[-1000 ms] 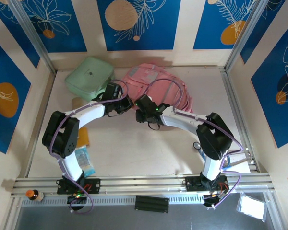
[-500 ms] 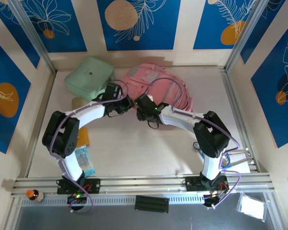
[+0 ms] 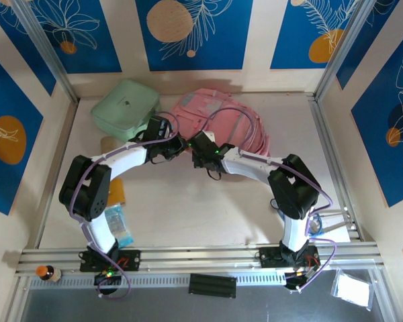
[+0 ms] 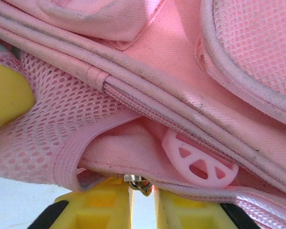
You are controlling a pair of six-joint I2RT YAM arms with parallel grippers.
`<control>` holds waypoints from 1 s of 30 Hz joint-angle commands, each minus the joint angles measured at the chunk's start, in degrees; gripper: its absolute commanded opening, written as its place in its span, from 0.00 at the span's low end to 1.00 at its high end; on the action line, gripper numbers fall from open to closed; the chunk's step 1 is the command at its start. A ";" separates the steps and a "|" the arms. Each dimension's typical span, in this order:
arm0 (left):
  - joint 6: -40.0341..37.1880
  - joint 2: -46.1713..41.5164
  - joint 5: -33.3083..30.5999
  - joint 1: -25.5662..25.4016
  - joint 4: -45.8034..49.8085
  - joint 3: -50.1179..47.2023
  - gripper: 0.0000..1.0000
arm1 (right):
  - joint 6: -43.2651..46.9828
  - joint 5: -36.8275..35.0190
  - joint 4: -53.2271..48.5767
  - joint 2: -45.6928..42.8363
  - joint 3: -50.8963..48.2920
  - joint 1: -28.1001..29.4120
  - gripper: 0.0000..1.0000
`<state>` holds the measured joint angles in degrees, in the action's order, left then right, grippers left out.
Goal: Pack books, pencil case, and school supplies into a backpack
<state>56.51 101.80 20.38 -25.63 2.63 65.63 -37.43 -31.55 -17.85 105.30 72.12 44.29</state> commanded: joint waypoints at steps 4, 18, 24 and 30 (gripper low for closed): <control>-1.82 -2.07 3.70 -0.65 -0.53 1.05 0.00 | 2.08 -3.62 3.16 -5.86 -7.39 -2.84 0.13; -1.61 -0.99 3.87 -0.48 -0.70 2.67 0.00 | 1.37 -1.93 2.01 -6.14 -8.32 -3.17 0.15; -1.14 -0.99 4.23 -0.48 -0.90 2.65 0.00 | 0.58 -2.18 1.85 -2.15 -3.59 -3.08 0.18; -1.82 -1.08 3.62 -0.48 -0.20 2.75 0.00 | 1.30 -2.54 1.44 -1.17 -1.95 -2.81 0.12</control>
<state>56.49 101.80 20.75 -25.82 3.01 65.95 -36.03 -31.35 -16.80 103.20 68.49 42.09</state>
